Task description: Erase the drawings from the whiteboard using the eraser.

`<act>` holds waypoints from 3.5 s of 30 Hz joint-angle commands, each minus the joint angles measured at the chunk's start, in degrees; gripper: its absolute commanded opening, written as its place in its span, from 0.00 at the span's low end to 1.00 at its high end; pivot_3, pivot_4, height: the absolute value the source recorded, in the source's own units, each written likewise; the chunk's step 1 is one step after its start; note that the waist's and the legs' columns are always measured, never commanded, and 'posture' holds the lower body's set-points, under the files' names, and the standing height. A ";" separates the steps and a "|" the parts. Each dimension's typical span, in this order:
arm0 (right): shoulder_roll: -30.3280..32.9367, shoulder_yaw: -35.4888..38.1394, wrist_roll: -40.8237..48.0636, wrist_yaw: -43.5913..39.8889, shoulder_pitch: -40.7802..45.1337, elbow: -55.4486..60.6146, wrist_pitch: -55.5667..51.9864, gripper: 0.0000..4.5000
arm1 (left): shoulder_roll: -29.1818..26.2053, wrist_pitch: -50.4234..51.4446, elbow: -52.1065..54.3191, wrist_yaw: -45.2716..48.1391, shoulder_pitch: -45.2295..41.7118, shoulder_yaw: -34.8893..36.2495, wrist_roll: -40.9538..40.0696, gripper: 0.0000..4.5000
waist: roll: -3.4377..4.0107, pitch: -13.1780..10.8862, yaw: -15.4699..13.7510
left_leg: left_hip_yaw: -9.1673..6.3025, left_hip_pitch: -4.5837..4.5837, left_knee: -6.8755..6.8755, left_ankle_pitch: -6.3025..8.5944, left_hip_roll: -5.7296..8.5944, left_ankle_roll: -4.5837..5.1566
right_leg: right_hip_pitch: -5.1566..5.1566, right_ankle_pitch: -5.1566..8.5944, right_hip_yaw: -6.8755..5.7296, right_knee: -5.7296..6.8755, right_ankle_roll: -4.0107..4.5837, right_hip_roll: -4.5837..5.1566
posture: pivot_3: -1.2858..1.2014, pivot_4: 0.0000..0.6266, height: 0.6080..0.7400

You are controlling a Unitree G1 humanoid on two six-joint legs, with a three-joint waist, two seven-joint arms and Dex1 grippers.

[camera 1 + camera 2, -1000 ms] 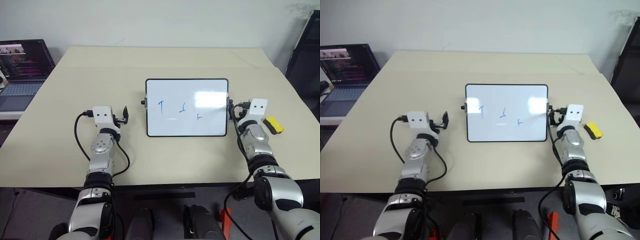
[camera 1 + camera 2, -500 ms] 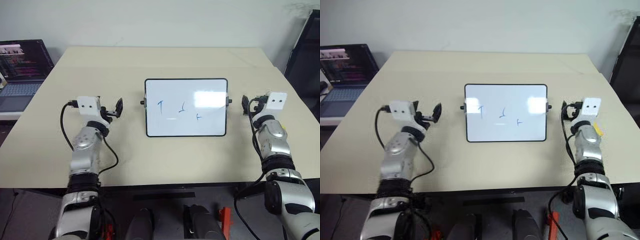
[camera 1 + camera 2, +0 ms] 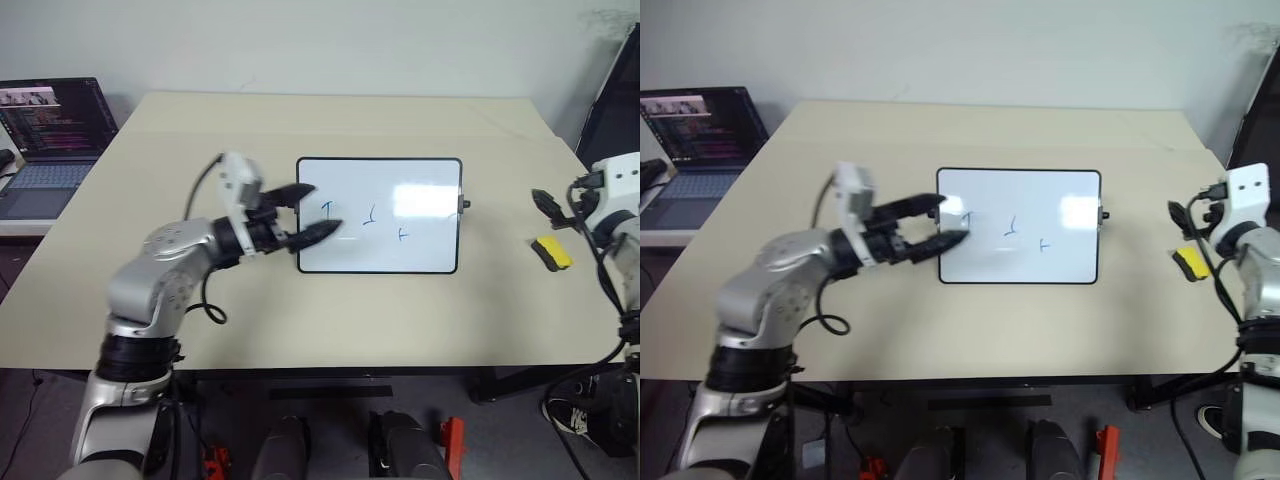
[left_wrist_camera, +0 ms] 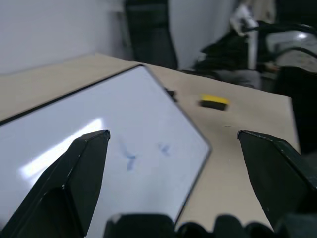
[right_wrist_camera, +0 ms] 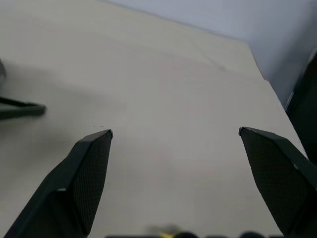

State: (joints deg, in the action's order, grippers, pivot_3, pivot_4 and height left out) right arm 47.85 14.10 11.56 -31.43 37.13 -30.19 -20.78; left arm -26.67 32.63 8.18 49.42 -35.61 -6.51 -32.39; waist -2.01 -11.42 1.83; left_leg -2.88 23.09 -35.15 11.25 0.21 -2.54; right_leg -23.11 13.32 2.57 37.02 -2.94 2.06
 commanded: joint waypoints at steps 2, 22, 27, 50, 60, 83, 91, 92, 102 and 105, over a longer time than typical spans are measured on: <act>3.43 -0.97 -2.19 -1.07 -0.02 -2.23 -4.43 0.99 | 7.93 -7.16 -6.49 1.16 -3.16 -7.92 6.78 1.00 | 0.01 0.00 0.19 | 0.03 -0.01 0.00 0.00 -0.01 0.00 | -0.01 0.00 0.03 0.00 0.00 -0.01 | 0.52 0.24 1.00; 3.26 -4.18 -4.14 -12.96 6.62 -21.64 -2.22 0.99 | 21.77 -17.65 -19.57 0.64 -3.50 -16.19 21.61 1.00 | 0.16 0.09 0.54 | 0.15 -0.04 -0.02 0.00 0.01 0.01 | -0.03 0.02 0.19 0.03 -0.05 -0.02 | 0.52 0.24 1.00; 2.43 -5.11 -4.94 -13.51 8.82 -25.46 -0.40 0.99 | 21.37 -17.12 -18.62 0.88 -2.75 -16.06 22.04 1.00 | 0.18 0.10 0.57 | 0.14 -0.05 -0.02 0.00 0.01 0.01 | -0.03 0.02 0.19 0.04 -0.05 -0.02 | 0.52 0.24 1.00; -0.12 -6.04 -6.24 -15.33 11.18 -32.60 4.06 0.18 | 18.73 -15.32 -15.91 0.04 -1.00 -15.25 22.98 1.00 | 0.23 0.13 0.68 | 0.14 -0.06 -0.04 0.00 0.01 0.01 | -0.01 0.01 0.19 0.07 -0.04 -0.02 | 0.52 0.24 1.00; -0.73 -5.93 -6.16 -15.14 10.63 -32.00 4.32 0.18 | 18.32 -14.70 -15.19 -0.08 -0.77 -15.06 23.09 1.00 | 0.23 0.13 1.00 | 0.13 -0.07 -0.05 0.00 0.01 0.01 | 0.01 0.01 0.19 0.08 -0.04 -0.02 | 0.52 0.24 1.00; 1.21 -4.33 -1.36 -16.01 4.94 10.62 -11.21 0.15 | -3.29 -2.24 4.08 -0.73 4.26 10.54 10.65 1.00 | 0.28 0.14 1.52 | 0.06 -0.06 -0.06 0.00 -0.03 0.01 | -0.05 0.02 0.15 0.16 -0.05 -0.03 | 0.52 0.24 1.00; -10.11 -9.99 2.28 -13.86 15.34 22.29 -15.38 0.15 | -13.26 -5.30 1.50 0.18 11.62 14.43 13.06 1.00 | 0.28 0.14 1.37 | 0.02 -0.07 -0.08 0.00 -0.08 0.01 | -0.05 0.15 0.09 0.16 -0.23 -0.04 | 0.52 0.24 1.00; -12.31 -11.06 2.57 -13.49 16.21 23.10 -15.23 0.15 | -13.38 -5.41 1.61 -0.10 12.15 14.79 12.89 1.00 | 0.27 0.14 1.31 | 0.01 -0.06 -0.08 0.00 -0.08 0.01 | -0.05 0.13 0.08 0.16 -0.21 -0.04 | 0.52 0.24 1.00; -25.49 -28.66 -9.48 -9.47 21.15 20.91 -2.13 0.15 | -12.86 -8.11 3.85 -2.74 18.91 16.01 12.91 1.00 | 0.26 0.15 0.53 | -0.13 0.16 -0.07 0.01 -0.06 0.00 | -0.22 0.01 -0.08 0.15 0.00 0.01 | 0.52 0.24 1.00; -27.18 -31.68 -12.20 -10.02 21.56 17.62 2.36 0.15 | -14.17 -7.17 5.77 -1.37 20.69 15.35 12.48 1.00 | 0.25 0.15 0.57 | -0.14 0.15 -0.07 0.01 -0.08 0.00 | -0.22 0.00 -0.11 0.17 0.02 0.00 | 0.52 0.24 1.00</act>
State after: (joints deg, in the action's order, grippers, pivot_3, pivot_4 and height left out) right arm 20.63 -17.23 1.06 -41.27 57.21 -12.01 -21.72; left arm -39.85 25.75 10.83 47.25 -15.08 7.47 -18.34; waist -1.76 -11.27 2.40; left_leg -3.02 23.24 -35.22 11.26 0.13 -2.54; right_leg -23.34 13.32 2.46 37.18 -2.92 2.05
